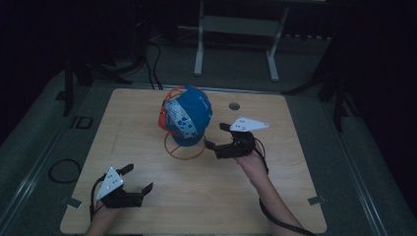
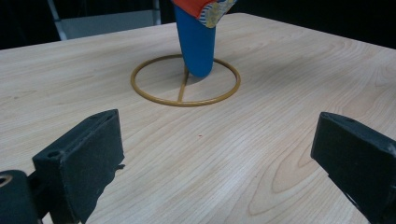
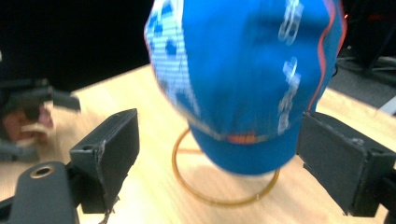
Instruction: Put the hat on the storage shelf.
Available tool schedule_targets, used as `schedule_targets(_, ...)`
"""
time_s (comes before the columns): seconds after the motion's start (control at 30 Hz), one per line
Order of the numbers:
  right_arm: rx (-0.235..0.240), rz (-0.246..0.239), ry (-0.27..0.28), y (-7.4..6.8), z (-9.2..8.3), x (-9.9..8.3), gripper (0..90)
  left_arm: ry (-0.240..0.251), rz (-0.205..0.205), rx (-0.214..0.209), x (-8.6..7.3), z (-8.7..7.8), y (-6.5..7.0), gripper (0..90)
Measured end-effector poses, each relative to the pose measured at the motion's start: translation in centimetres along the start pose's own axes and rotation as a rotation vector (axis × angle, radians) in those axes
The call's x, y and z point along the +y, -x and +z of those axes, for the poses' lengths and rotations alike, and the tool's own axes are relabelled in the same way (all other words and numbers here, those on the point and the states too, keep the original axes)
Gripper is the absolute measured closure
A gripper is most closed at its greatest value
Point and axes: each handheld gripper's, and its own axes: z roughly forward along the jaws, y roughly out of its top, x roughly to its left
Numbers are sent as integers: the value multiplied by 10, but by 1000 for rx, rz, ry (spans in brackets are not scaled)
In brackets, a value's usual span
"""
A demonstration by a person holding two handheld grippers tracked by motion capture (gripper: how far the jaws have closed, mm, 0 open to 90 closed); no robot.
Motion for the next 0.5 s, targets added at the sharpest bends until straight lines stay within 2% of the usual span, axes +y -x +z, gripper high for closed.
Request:
schedule_targets(0.23,21,21,-17,4,-2,-30,134,-3,2,2,-1,0,1,28)
schedule_targets(0.33,18,20,-15,5,-4,-40,134,-4,6,4,-1,0,1,28)
schedule_targets(0.5,26,18,-40,9,-7,-58,134,-12,7,1,-1,1,1,28)
